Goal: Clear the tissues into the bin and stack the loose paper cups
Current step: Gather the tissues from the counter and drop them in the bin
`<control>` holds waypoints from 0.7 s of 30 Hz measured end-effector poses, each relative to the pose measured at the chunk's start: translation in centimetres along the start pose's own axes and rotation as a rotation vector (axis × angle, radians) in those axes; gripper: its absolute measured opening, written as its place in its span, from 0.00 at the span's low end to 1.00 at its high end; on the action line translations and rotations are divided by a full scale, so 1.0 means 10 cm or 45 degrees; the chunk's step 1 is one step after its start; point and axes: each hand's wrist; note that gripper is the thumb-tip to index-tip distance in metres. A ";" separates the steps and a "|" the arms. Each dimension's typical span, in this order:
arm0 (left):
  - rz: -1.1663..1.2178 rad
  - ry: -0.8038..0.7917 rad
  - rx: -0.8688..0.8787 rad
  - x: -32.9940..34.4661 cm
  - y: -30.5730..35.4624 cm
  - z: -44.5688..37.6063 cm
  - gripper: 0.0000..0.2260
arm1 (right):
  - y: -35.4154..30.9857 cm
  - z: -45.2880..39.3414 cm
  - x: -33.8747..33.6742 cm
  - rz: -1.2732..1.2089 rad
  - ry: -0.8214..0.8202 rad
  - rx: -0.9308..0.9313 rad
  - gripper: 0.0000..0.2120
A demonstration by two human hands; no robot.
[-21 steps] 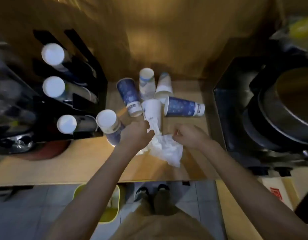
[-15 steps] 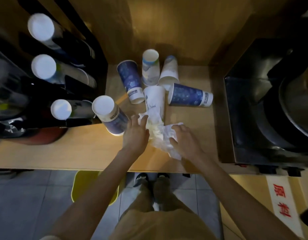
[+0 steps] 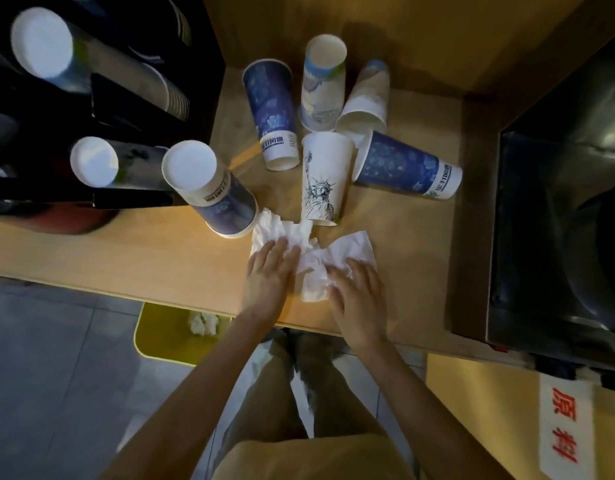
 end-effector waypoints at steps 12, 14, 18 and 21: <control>0.456 0.053 -0.165 0.02 -0.08 0.30 0.07 | -0.01 -0.11 -0.10 -0.097 -0.022 -0.027 0.13; 0.643 0.127 -0.282 0.01 -0.15 0.43 0.12 | -0.13 -0.11 -0.13 -0.280 -0.080 0.067 0.21; 0.857 0.301 -0.542 0.00 -0.39 0.78 0.18 | -0.54 -0.03 -0.15 -0.713 -0.172 0.123 0.29; 0.923 0.367 -0.663 0.03 -0.70 1.12 0.13 | -0.88 0.09 -0.01 -0.935 -0.273 0.080 0.28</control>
Point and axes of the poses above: each hand's wrist, its own z-axis away from the middle knuckle, its own x-axis out of the palm, y = z × x
